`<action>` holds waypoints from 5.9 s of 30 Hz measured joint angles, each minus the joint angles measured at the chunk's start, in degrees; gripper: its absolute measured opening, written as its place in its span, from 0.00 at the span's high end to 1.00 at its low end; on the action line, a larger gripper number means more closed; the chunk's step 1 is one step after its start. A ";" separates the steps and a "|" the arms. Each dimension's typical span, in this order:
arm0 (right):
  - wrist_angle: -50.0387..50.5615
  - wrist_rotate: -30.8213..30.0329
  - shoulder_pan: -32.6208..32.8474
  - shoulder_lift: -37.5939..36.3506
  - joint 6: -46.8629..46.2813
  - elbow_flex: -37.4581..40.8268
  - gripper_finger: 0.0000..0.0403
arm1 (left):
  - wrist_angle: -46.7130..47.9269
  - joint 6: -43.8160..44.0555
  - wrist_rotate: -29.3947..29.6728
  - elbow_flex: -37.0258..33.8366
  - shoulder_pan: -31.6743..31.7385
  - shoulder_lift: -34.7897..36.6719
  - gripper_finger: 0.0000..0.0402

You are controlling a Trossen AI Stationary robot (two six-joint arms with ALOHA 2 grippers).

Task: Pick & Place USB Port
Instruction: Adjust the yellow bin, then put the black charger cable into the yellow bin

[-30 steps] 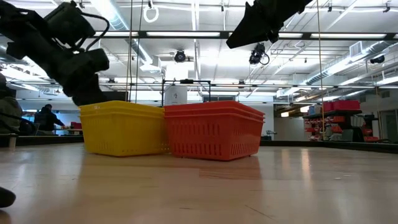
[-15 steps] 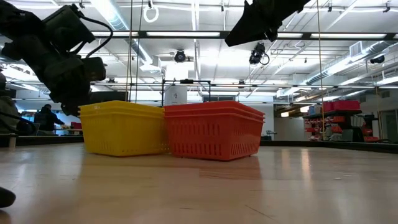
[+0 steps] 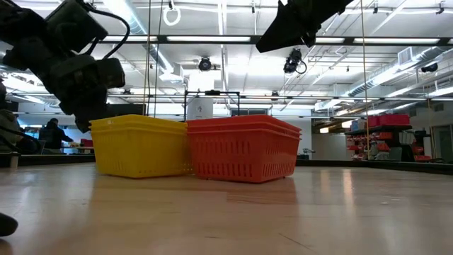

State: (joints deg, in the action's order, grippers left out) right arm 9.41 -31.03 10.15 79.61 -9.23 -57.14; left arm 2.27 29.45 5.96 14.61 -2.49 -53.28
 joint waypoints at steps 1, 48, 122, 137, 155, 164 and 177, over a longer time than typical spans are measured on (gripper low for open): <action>0.00 0.00 0.00 0.00 0.00 0.00 0.84 | -1.73 -0.03 0.01 0.00 -0.45 -0.73 0.78; -0.85 0.44 0.00 0.00 3.32 0.00 0.84 | -28.47 7.48 6.29 0.01 -13.91 -15.04 0.78; 3.39 3.63 0.00 0.02 0.71 0.00 0.84 | -11.94 23.08 -8.07 24.03 -34.77 -29.24 0.78; 3.26 7.61 0.02 0.02 0.42 1.17 0.84 | 2.19 18.39 -12.99 37.11 -34.78 -39.41 0.73; -0.02 7.68 0.02 0.02 -0.15 1.79 0.84 | 8.62 16.36 -7.87 37.24 -34.59 -39.41 0.60; -0.19 7.72 0.02 0.02 0.14 1.79 0.84 | 7.54 17.90 -15.03 37.78 -33.93 -44.57 0.60; 0.20 8.13 0.02 0.02 0.27 1.79 0.84 | 6.57 16.20 -14.95 41.32 -33.35 -49.94 0.60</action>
State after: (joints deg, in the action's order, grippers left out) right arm 9.61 -22.90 10.17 79.64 -8.96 -55.35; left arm 8.84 45.66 -8.99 55.93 -35.84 -103.22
